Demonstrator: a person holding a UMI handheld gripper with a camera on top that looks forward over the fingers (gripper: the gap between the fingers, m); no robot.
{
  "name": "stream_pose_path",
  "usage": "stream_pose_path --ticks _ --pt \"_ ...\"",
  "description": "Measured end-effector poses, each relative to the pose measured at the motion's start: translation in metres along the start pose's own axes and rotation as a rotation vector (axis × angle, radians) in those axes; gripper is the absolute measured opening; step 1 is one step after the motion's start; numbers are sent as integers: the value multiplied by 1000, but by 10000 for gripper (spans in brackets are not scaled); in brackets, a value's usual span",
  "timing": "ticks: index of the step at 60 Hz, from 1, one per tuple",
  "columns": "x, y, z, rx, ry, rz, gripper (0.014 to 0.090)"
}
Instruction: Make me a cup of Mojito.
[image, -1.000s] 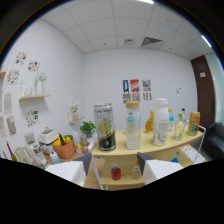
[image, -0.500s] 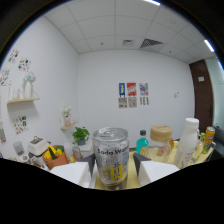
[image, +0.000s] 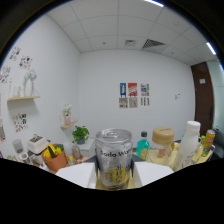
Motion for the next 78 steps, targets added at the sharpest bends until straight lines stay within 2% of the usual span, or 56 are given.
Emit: stream_pose_path --ticks 16,24,38,48,58,68,78 --pt "6 -23 -48 61 -52 -14 503" --pt "20 -13 -84 66 -83 5 504" --pt "64 71 -113 3 -74 34 502" --pt "94 150 -109 -84 -50 44 502" --pt "112 210 -102 -122 -40 28 501" --pt "118 247 -97 -155 -51 55 502" --pt "115 258 -92 -170 -84 204 504"
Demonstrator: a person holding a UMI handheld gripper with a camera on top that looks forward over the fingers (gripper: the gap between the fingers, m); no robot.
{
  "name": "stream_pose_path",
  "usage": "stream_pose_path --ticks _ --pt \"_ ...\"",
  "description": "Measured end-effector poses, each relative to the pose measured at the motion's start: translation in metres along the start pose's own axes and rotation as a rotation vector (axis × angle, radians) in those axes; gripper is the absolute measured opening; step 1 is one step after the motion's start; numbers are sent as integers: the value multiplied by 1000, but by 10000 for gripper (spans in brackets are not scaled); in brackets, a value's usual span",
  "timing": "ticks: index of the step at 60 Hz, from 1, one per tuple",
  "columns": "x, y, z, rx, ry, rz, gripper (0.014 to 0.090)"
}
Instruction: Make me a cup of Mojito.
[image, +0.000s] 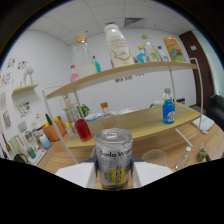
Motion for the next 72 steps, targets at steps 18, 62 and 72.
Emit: stream_pose_path --ticks 18,62,72 --pt "-6 -13 3 -19 -132 724 501" --pt "27 -66 -5 68 -429 1951 501" --pt "26 -67 -5 59 -404 1907 501"
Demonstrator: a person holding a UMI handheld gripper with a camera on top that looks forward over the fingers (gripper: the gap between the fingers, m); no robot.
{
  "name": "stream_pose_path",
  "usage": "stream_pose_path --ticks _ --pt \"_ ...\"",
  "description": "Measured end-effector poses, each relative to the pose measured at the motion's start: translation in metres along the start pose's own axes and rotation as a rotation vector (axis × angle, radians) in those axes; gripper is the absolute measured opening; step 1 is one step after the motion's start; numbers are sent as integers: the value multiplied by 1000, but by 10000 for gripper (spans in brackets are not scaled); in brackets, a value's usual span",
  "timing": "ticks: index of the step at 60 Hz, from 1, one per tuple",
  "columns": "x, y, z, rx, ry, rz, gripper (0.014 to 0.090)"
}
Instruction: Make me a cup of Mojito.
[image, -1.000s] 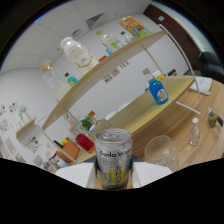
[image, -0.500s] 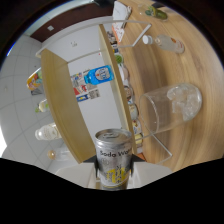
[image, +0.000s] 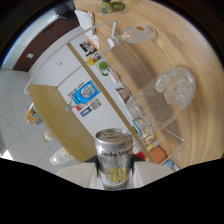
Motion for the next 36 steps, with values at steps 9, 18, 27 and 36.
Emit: stream_pose_path --ticks 9,18,27,36 --pt "-7 7 -5 39 73 -461 498" --pt "-36 32 -6 82 83 -1181 504" --pt "-40 55 3 100 78 -1639 503" --pt "5 56 19 70 140 -1902 502"
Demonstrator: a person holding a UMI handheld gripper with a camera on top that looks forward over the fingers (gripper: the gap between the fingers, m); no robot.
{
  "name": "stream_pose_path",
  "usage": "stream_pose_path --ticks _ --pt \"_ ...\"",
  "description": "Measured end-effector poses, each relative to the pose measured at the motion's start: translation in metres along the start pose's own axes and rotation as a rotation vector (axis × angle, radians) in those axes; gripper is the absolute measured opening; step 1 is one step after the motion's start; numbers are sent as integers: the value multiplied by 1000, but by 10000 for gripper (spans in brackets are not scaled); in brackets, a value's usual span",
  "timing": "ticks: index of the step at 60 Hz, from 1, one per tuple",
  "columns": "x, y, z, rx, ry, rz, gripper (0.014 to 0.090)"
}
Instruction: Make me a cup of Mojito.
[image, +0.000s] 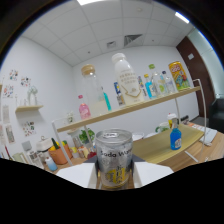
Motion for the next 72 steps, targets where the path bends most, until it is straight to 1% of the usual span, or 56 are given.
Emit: stream_pose_path --ticks 7,17,26,45,46,63,72 --pt "-7 52 11 -76 -13 -81 500" --pt "2 116 19 -178 14 -142 501" --pt "5 147 23 -225 26 -167 502" --pt "8 178 22 -265 67 -164 513" --pt "7 176 22 -253 65 -167 512" --pt "3 177 15 -196 74 -207 533" --pt "5 180 11 -203 91 -257 538"
